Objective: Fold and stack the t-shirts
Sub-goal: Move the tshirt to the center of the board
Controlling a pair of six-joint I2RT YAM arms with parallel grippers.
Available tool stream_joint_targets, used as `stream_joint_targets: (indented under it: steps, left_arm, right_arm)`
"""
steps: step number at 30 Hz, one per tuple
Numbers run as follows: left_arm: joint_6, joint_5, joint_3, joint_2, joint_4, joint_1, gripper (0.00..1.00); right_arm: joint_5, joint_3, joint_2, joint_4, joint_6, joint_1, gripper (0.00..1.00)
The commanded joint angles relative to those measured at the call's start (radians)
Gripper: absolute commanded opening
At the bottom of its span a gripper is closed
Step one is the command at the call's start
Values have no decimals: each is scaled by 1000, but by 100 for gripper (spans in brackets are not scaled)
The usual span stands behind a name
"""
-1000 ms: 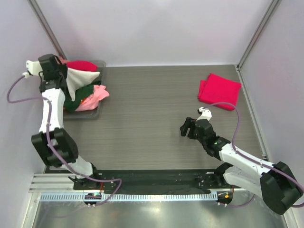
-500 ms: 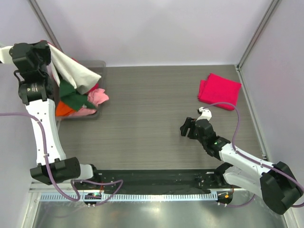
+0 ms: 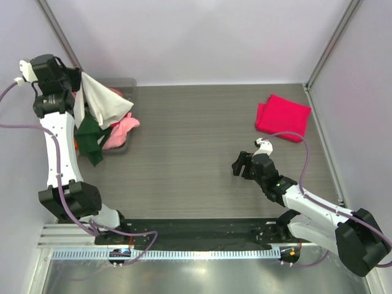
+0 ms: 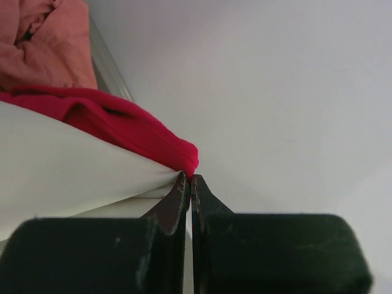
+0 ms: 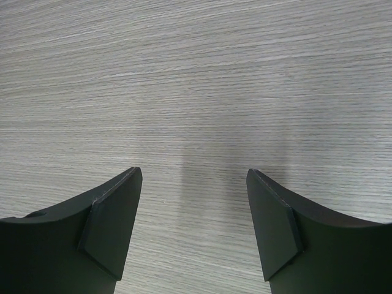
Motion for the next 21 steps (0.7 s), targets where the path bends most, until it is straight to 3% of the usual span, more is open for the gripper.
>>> stream_joint_targets:
  steps: [1, 5, 6, 7, 8, 9, 12, 17, 21]
  left_arm:
    - [35, 53, 29, 1, 27, 6, 0]
    - [89, 13, 18, 13, -28, 6, 0]
    - [96, 35, 7, 18, -42, 12, 5]
    - [101, 62, -12, 22, -42, 14, 11]
    - [107, 140, -54, 27, -42, 14, 33]
    - [112, 183, -84, 25, -42, 12, 45]
    - [130, 249, -224, -8, -7, 3, 64]
    - [179, 185, -437, -96, 24, -31, 71]
    - [216, 45, -545, -210, 18, -57, 72]
  right_arm:
    - [0, 23, -2, 30, -16, 1, 75]
    - [1, 24, -5, 26, -14, 1, 75]
    - [1, 24, -5, 27, -14, 1, 75]
    - [1, 24, -6, 27, -16, 0, 76]
    - [3, 24, -6, 27, -14, 1, 76]
    - [3, 24, -8, 26, -14, 1, 76]
    - [0, 23, -2, 29, -14, 1, 76]
    - [-3, 26, 6, 32, -14, 1, 75]
    - [-5, 27, 9, 32, -14, 1, 76]
